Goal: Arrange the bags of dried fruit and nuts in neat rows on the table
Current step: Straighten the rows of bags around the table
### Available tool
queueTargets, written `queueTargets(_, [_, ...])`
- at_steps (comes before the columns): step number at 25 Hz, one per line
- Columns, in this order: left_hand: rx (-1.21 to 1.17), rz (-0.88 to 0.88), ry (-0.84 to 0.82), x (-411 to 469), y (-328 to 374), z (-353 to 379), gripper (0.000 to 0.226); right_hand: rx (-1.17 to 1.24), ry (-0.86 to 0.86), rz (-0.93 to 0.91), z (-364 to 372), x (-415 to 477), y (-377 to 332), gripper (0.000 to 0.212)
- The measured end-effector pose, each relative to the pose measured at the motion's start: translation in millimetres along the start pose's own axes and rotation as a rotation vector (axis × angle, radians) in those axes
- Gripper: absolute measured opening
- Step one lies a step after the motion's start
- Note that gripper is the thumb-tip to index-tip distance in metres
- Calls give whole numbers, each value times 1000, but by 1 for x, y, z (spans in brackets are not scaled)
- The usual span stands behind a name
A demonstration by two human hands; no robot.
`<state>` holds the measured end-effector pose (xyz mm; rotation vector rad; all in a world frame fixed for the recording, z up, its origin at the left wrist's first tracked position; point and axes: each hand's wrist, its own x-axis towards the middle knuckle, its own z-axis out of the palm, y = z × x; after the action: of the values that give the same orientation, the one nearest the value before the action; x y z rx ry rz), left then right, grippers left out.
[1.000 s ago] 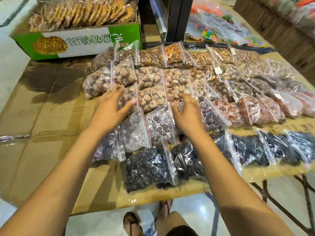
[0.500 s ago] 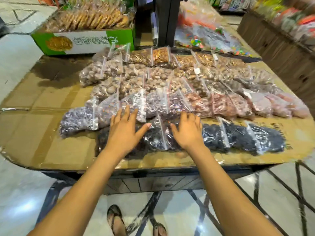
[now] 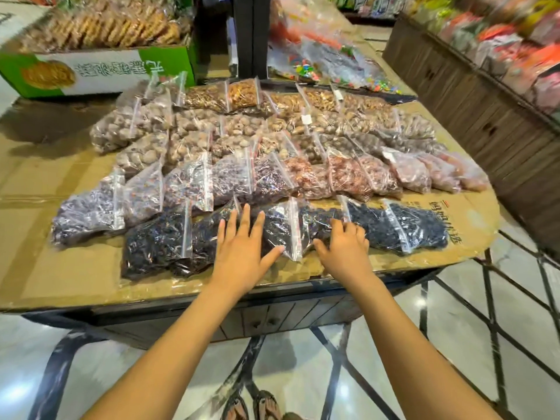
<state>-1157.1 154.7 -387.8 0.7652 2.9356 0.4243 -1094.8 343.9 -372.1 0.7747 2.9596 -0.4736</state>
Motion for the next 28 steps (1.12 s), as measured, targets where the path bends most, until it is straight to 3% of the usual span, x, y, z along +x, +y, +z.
queueTargets(6, [-16,63,44,36,13,-2,87,11,53,-30,-7,21,12,54])
queueTargets(11, [17,138,17,100,42,-5,98,27,62,-81,-27,82,40,66])
queueTargets(15, [-22,133,-23,179,59,-2,108,29,-50,-207,-44,153,64,82])
queueTargets(20, [60,15,-296,243,65,5,132,-13,-204,-363,-59,220,83,103])
queueTargets(24, [27,-31,-307,247,69,7,126,-71,-348,-470,-61,252,87,118])
queueTargets(28, [-103,1,-297,232,59,1,116,-23,-332,-512,-56,256,99,119])
